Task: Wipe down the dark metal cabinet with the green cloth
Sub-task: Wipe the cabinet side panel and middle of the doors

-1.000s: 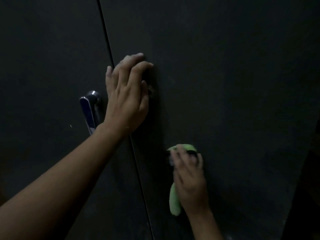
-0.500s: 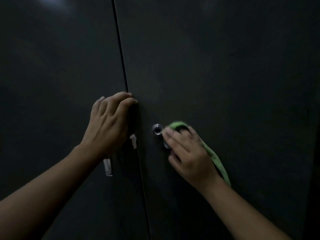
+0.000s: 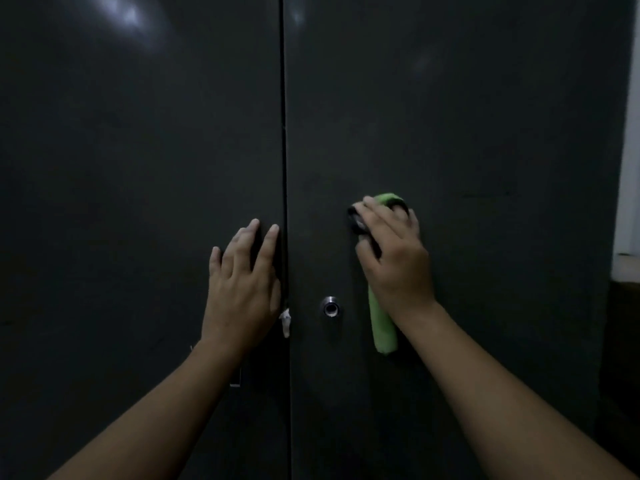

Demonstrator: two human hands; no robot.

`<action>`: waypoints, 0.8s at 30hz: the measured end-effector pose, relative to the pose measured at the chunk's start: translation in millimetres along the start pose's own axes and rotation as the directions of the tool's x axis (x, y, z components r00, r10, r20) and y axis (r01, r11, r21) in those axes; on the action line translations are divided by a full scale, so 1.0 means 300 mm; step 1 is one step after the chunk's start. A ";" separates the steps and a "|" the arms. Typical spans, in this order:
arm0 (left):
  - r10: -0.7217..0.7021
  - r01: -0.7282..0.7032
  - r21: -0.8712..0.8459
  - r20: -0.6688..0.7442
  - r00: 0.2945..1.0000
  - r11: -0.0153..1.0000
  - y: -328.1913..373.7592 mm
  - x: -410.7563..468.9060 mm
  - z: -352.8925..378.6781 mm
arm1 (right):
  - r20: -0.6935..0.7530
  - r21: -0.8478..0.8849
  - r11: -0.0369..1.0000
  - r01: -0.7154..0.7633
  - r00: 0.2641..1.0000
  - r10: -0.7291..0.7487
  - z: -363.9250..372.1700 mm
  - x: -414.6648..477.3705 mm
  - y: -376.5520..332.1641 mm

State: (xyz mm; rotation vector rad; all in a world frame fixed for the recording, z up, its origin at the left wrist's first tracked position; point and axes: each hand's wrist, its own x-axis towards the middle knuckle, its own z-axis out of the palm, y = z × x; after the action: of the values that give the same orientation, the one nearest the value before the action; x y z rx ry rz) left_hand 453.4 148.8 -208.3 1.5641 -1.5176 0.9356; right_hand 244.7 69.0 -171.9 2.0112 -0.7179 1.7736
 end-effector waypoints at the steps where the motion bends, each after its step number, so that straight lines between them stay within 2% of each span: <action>1: -0.009 0.009 -0.015 0.005 1.000 1.000 -0.001 -0.001 0.002 | 0.027 0.007 0.999 0.034 0.999 -0.034 0.018 0.032 -0.028; 3: -0.003 0.004 -0.034 0.014 1.000 0.999 -0.007 -0.004 0.006 | 0.161 -0.022 0.968 0.252 0.956 -0.245 0.059 0.037 -0.069; 4: 0.007 -0.006 -0.037 0.014 1.000 0.999 -0.012 -0.006 0.008 | 0.247 -0.035 0.916 0.399 0.892 -0.379 0.077 0.017 -0.076; 6: 0.025 -0.024 -0.046 0.020 0.999 0.999 -0.019 -0.007 0.011 | 0.410 -0.006 0.779 0.627 0.712 -0.570 0.094 -0.043 -0.062; 8: 0.029 -0.028 -0.051 0.017 0.999 0.998 -0.020 -0.008 0.010 | 0.495 0.040 0.672 0.739 0.570 -0.656 0.073 -0.071 -0.031; 9: 0.027 -0.026 -0.052 0.012 1.000 0.998 -0.018 -0.008 0.008 | 0.515 0.039 0.643 0.765 0.536 -0.669 0.056 -0.062 -0.013; 10: 0.022 -0.022 -0.055 0.004 1.000 0.998 -0.016 -0.008 0.006 | 0.518 0.025 0.638 0.770 0.536 -0.667 0.040 -0.042 0.003; 11: 0.018 -0.018 -0.057 -0.002 1.000 0.998 -0.015 -0.008 0.005 | 0.494 -0.003 0.664 0.747 0.579 -0.649 0.026 -0.015 0.017; 12: 0.017 -0.018 -0.058 -0.007 1.000 0.998 -0.013 -0.008 0.004 | 0.441 -0.047 0.724 0.688 0.665 -0.603 0.011 0.018 0.028; 14: 0.020 -0.020 -0.058 -0.011 1.000 0.998 -0.013 -0.007 0.002 | 0.248 -0.123 0.890 0.438 0.882 -0.400 -0.006 0.078 0.032; 15: 0.022 -0.023 -0.054 -0.012 1.000 0.998 -0.013 -0.008 0.003 | 0.139 -0.119 0.951 0.286 0.953 -0.270 -0.006 0.095 0.023; 16: 0.029 -0.029 -0.039 -0.009 1.000 0.999 -0.014 -0.009 0.005 | 0.064 -0.104 0.979 0.177 0.983 -0.171 0.002 0.099 0.007; 17: 0.044 -0.044 -0.011 -0.007 0.999 0.999 -0.016 -0.010 0.008 | 0.031 -0.098 0.987 0.130 0.991 -0.128 0.015 0.089 -0.008; 18: 0.067 -0.066 0.026 -0.007 0.998 0.997 -0.018 -0.010 0.014 | 0.033 -0.099 0.985 0.143 0.990 -0.140 0.028 0.067 -0.018; 20: 0.121 -0.120 0.081 -0.007 0.993 0.989 -0.024 -0.009 0.023 | 0.117 -0.094 0.956 0.278 0.957 -0.266 0.042 -0.010 -0.016; 22: 0.174 -0.173 0.119 0.000 0.985 0.978 -0.030 -0.009 0.022 | 0.231 -0.079 0.903 0.423 0.889 -0.396 0.035 -0.118 0.010; 24: 0.213 -0.212 0.158 0.012 0.977 0.964 -0.031 -0.010 0.018 | 0.268 -0.071 0.873 0.482 0.852 -0.449 0.012 -0.227 0.054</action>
State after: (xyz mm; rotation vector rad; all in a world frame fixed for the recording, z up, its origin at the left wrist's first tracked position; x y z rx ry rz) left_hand 462.6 145.6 -213.8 1.5273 -1.6662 1.2063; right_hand 232.7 63.0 -240.5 2.1044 -0.3539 1.1808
